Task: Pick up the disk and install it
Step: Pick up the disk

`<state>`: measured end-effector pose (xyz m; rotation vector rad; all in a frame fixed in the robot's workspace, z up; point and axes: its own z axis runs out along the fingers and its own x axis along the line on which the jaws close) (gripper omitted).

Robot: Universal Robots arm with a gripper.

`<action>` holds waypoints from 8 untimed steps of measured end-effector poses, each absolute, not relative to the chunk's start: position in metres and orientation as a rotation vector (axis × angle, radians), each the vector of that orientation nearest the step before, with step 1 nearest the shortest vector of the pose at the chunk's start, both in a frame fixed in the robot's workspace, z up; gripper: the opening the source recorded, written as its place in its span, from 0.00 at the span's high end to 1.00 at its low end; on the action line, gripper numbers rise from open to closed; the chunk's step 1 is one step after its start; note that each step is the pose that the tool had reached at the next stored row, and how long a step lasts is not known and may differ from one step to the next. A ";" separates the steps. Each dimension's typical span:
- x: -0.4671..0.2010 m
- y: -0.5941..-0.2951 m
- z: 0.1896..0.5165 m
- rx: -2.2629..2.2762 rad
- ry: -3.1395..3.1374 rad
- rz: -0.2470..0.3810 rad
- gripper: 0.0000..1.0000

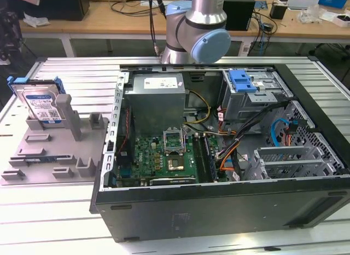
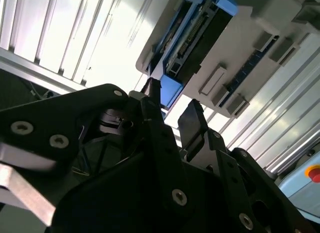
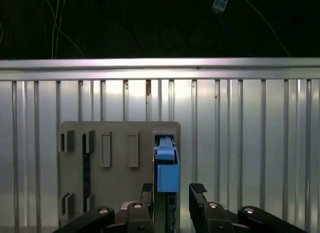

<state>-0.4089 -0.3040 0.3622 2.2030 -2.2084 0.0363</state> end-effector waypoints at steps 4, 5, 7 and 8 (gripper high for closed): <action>-0.408 -0.305 0.359 2.203 -2.208 0.037 0.58; -0.407 -0.305 0.359 2.203 -2.208 0.037 0.58; -0.407 -0.305 0.358 2.203 -2.209 0.037 0.58; -0.407 -0.305 0.358 2.203 -2.208 0.036 0.58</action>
